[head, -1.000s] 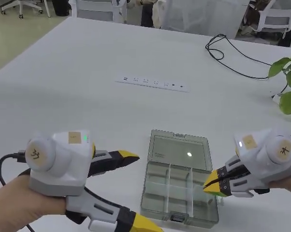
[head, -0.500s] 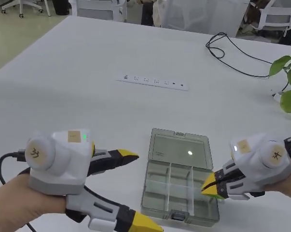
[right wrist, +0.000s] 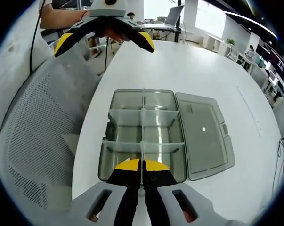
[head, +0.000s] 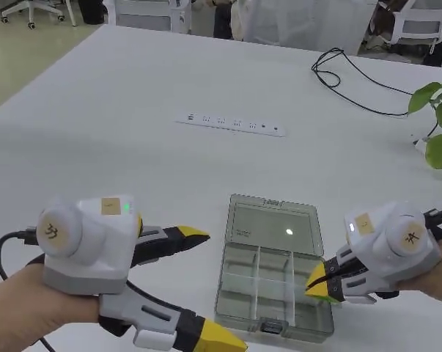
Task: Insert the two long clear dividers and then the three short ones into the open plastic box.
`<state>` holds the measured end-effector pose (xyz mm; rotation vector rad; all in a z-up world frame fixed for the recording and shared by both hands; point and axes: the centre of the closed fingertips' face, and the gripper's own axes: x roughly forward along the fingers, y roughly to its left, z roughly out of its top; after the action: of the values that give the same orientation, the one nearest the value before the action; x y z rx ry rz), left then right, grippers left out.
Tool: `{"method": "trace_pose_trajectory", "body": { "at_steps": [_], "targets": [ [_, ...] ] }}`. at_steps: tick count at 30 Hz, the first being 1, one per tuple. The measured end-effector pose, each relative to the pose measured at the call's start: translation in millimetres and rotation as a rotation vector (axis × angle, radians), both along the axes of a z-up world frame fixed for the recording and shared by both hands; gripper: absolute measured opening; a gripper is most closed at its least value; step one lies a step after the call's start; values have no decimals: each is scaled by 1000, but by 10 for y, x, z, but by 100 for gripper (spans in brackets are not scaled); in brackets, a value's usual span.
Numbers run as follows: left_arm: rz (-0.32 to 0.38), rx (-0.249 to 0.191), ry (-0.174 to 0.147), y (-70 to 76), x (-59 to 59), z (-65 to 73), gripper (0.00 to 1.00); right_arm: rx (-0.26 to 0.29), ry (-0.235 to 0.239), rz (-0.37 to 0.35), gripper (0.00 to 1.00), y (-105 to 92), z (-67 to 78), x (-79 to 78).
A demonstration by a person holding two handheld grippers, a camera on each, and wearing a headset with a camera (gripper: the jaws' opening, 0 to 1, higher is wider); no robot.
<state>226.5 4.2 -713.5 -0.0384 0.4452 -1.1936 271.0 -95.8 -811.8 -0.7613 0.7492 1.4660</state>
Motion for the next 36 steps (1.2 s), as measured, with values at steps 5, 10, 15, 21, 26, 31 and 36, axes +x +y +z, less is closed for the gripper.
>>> {"method": "trace_pose_trajectory", "body": {
  "at_steps": [5, 10, 15, 21, 26, 31, 36],
  "targets": [
    [3, -1, -2, 2, 7, 11, 98, 15, 0, -13, 8, 4, 31, -3],
    [3, 0, -3, 6, 7, 15, 98, 45, -5, -47, 11, -7, 130, 25],
    [6, 2, -5, 20, 11, 16, 98, 82, -11, -81, 13, -13, 247, 40],
    [10, 6, -6, 37, 8, 23, 99, 128, -26, -126, 18, -49, 411, 47],
    [13, 7, -10, 52, 16, 36, 99, 173, -43, -175, 23, -112, 583, 71],
    [10, 10, -10, 61, 29, 46, 100, 206, -64, -233, 27, -239, 739, 84],
    [11, 13, -15, 74, 49, 60, 100, 222, -84, -297, 31, -408, 862, 70]
  ]
}}
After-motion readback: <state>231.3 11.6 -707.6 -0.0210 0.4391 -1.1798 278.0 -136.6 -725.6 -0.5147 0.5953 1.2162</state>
